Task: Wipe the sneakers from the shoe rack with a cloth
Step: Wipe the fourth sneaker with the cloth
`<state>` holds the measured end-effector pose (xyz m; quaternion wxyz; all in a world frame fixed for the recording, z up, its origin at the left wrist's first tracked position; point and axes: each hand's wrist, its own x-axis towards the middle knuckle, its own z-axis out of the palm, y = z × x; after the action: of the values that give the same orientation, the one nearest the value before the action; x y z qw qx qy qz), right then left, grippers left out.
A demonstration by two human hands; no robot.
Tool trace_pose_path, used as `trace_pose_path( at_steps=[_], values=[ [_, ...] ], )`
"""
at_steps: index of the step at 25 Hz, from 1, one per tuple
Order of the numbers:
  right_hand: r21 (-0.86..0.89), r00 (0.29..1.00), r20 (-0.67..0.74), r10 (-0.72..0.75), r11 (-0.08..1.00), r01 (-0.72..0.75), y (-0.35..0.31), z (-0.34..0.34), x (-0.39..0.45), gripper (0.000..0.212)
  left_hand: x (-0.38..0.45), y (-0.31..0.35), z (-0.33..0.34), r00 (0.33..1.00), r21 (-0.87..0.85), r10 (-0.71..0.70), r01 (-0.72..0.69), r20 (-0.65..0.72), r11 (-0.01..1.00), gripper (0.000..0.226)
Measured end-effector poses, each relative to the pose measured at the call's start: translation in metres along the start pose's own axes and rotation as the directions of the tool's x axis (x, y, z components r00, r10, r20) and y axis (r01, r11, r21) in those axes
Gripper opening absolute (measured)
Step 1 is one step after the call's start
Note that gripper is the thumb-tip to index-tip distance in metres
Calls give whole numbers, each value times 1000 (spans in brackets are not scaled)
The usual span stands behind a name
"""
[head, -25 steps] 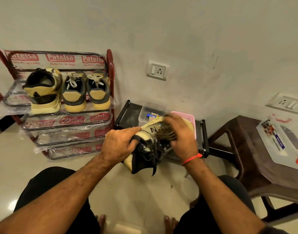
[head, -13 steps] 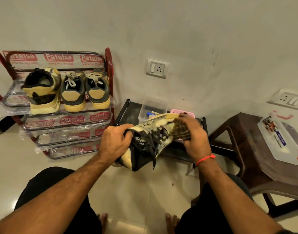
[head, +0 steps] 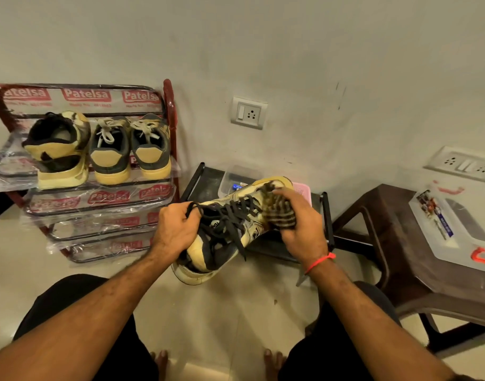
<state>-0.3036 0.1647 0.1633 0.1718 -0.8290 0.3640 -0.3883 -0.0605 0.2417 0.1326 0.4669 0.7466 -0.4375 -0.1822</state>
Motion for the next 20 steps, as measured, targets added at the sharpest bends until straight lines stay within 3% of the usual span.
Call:
trace_pose_path(
  at_steps=[2, 5, 8, 10, 12, 14, 17, 18, 20],
  values=[
    [16, 971, 175, -161, 987, 161, -21, 18, -22, 51, 6, -3, 0, 999, -46, -41, 40, -11, 998, 33],
    [-166, 917, 250, -311, 919, 357, -7, 15, -18, 54, 4, -5, 1, 999, -35, -28, 29, 21, 999, 29],
    [-344, 961, 210, -178, 907, 244, 25, 2, 7, 64, 1, -1, -1, 999, -32, 38, -37, 33, 999, 24],
    [-333, 998, 49, -36, 941, 51, 42, -13, 27, 58, -5, 5, -1, 994, -10, 111, -110, 12, 994, 20],
    [-253, 983, -105, 152, 952, -174, 33, -14, 39, 55, -10, 9, 0, 978, 0, 207, -207, -10, 978, 21],
    [-169, 993, -18, 120, 978, -121, 5, 5, 35, 53, -14, 12, 1, 962, 9, 272, -272, -2, 962, 28],
    [-162, 958, 227, -176, 963, 215, -12, 30, 7, 47, -16, 11, -3, 901, 114, 434, -432, 9, 895, 46],
    [-171, 961, 215, -175, 962, 213, -3, 24, 12, 44, -16, 10, -5, 862, 153, 507, -501, 6, 852, 45],
    [-245, 999, 52, 6, 970, 7, 28, 4, 26, 42, -20, 9, -6, 803, 219, 597, -584, 12, 781, 41]
  ],
)
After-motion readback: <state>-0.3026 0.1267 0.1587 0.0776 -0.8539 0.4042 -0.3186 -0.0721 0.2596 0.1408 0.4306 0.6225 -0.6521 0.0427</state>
